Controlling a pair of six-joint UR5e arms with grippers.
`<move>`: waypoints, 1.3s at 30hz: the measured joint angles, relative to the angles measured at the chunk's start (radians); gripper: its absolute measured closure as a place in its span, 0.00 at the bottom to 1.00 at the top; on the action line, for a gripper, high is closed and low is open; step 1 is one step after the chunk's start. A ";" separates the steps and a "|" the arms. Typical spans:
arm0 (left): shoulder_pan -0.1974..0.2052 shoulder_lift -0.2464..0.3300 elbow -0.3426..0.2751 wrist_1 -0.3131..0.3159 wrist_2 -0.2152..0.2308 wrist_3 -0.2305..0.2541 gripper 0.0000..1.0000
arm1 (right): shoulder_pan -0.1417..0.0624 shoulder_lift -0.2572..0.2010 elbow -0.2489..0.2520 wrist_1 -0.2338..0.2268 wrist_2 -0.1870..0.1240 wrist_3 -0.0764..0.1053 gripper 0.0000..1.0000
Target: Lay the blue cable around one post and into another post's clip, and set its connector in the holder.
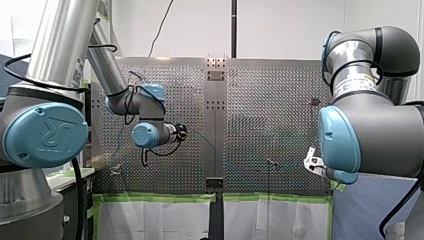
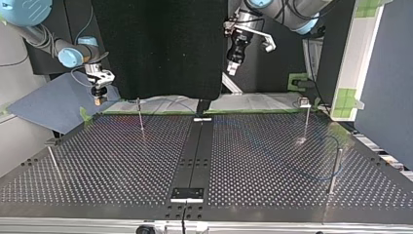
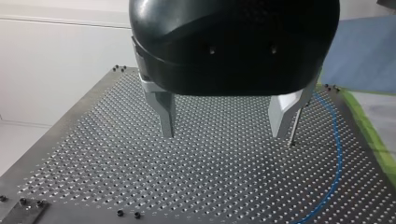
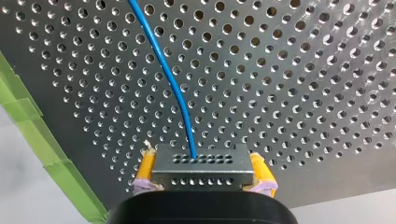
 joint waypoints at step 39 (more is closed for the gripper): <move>0.003 0.000 -0.029 0.068 -0.006 -0.015 0.00 | 0.020 -0.075 -0.043 0.176 0.077 -0.130 1.00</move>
